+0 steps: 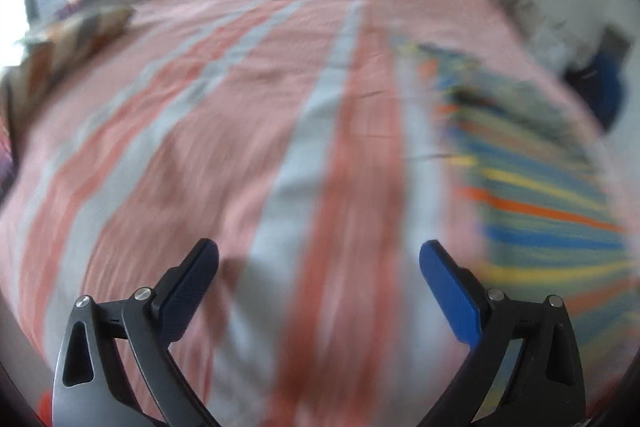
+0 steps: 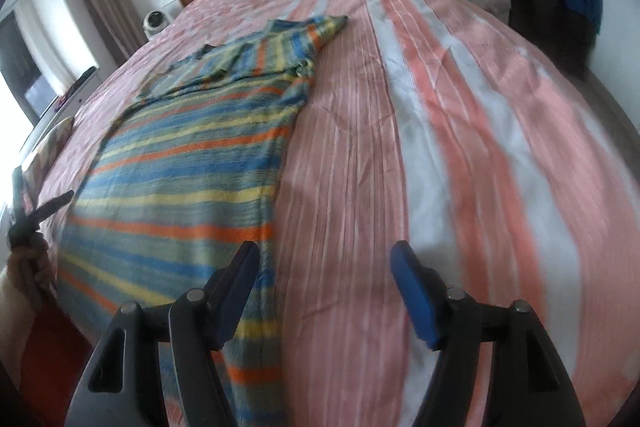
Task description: Fold small clothes
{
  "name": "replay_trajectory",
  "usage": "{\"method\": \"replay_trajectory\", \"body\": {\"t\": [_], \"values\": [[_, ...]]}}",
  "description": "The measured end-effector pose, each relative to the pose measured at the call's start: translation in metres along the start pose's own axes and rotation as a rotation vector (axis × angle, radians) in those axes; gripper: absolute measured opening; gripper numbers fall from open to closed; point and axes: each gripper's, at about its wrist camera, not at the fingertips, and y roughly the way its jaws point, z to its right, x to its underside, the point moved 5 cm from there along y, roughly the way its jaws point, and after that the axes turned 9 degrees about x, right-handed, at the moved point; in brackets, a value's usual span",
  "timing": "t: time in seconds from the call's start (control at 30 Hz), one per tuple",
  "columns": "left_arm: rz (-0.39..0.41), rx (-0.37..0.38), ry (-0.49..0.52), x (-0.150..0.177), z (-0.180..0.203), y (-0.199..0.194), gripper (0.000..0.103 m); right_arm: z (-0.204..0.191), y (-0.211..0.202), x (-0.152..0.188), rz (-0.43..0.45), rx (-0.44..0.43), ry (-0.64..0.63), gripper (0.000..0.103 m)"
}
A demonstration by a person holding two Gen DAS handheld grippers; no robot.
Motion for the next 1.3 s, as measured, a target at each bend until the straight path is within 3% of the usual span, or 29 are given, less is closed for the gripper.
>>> {"method": "replay_trajectory", "body": {"t": [0.07, 0.2, 0.27, 0.33, 0.4, 0.47, 0.53, 0.6, 0.63, 0.67, 0.7, 0.73, 0.77, 0.87, 1.0, 1.13, 1.3], "values": [[-0.039, 0.096, 0.016, 0.022, 0.011, -0.027, 0.101, -0.003, -0.018, 0.001, 0.029, -0.008, -0.055, 0.068], [-0.230, 0.135, 0.033, 0.076, 0.030, -0.026, 0.101, -0.017, -0.036, 0.026, -0.050, -0.151, -0.118, 0.068], [-0.278, 0.121, 0.075, 0.085, 0.043, -0.024, 0.100, -0.025, -0.031, 0.042, -0.119, -0.206, -0.128, 0.068], [-0.305, 0.128, 0.101, 0.089, 0.052, -0.021, 0.100, -0.028, -0.026, 0.054, -0.152, -0.201, -0.139, 0.068], [-0.345, 0.112, 0.121, 0.093, 0.055, -0.015, 0.094, -0.023, -0.021, 0.062, -0.172, -0.182, -0.125, 0.068], [-0.363, 0.058, 0.170, 0.097, 0.059, -0.010, 0.089, -0.020, -0.019, 0.063, -0.182, -0.201, -0.090, 0.068], [-0.373, 0.055, 0.175, 0.097, 0.062, -0.009, 0.082, -0.021, -0.018, 0.064, -0.192, -0.224, -0.079, 0.067], [-0.394, 0.053, 0.161, 0.101, 0.063, -0.008, 0.076, -0.028, -0.011, 0.070, -0.262, -0.247, -0.101, 0.057], [-0.409, 0.051, 0.157, 0.103, 0.063, -0.008, 0.066, -0.033, -0.007, 0.073, -0.301, -0.258, -0.114, 0.041], [-0.423, 0.050, 0.158, 0.105, 0.064, -0.009, 0.046, -0.037, -0.005, 0.076, -0.329, -0.270, -0.124, 0.019], [-0.438, 0.055, 0.153, 0.106, 0.064, -0.008, 0.030, -0.040, -0.003, 0.078, -0.337, -0.268, -0.127, 0.008], [-0.456, 0.069, 0.138, 0.107, 0.064, -0.008, 0.005, -0.041, -0.001, 0.080, -0.351, -0.270, -0.123, 0.007], [-0.467, 0.097, 0.093, 0.107, 0.061, -0.009, 0.003, -0.039, -0.001, 0.079, -0.364, -0.288, -0.094, 0.007], [-0.435, 0.178, 0.001, 0.094, 0.054, -0.018, 0.003, -0.030, -0.010, 0.065, -0.338, -0.387, 0.040, 0.007], [-0.307, 0.298, -0.088, 0.044, 0.046, -0.031, 0.002, -0.018, -0.029, 0.026, -0.209, -0.462, 0.131, 0.007], [-0.149, 0.350, -0.101, -0.032, 0.045, -0.021, 0.003, -0.017, -0.023, -0.032, -0.056, -0.415, 0.110, 0.007], [-0.066, 0.326, -0.082, -0.114, 0.053, 0.037, 0.003, -0.021, 0.025, -0.117, 0.057, -0.351, 0.100, 0.007]]}}
